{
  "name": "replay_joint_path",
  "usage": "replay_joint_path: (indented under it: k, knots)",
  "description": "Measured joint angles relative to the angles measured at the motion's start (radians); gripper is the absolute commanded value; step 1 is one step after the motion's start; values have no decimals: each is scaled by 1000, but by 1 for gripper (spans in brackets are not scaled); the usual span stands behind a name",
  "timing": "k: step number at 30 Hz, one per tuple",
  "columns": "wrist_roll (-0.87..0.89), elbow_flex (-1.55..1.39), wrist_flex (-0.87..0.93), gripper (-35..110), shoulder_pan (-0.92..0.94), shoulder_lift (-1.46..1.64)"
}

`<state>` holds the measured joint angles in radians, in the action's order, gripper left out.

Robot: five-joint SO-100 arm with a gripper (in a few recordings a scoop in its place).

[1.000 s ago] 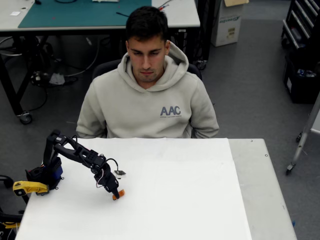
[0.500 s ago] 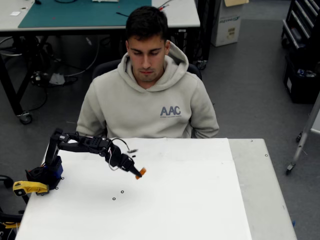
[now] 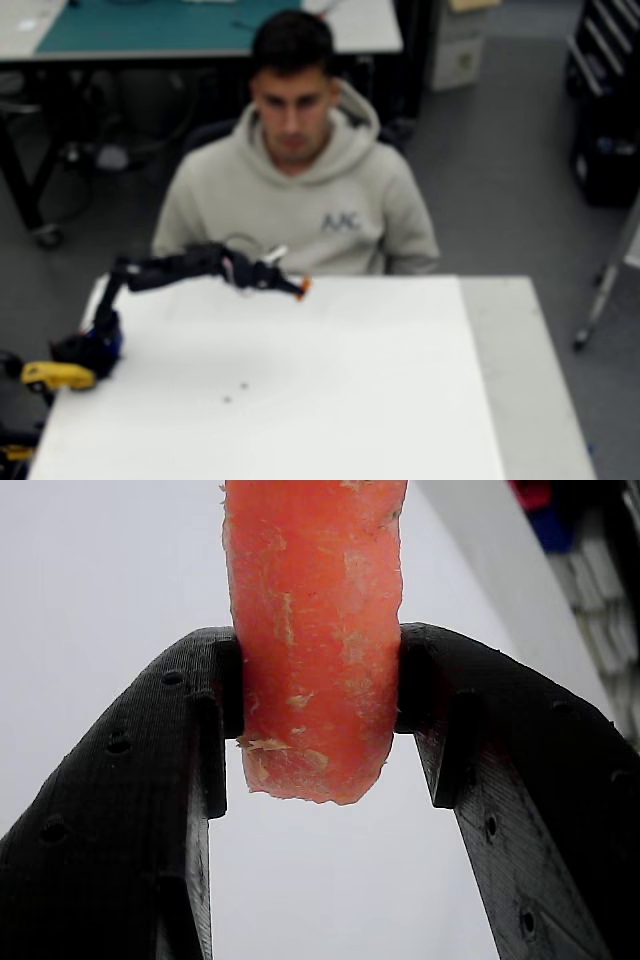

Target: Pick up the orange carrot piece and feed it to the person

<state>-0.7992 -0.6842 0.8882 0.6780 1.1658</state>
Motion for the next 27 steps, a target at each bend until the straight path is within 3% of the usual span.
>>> replay_joint_path:
  k: [15,27]
  knots:
    - [0,511,0,-2,-235,-327]
    - [6,716,0,-2,-334,-480]
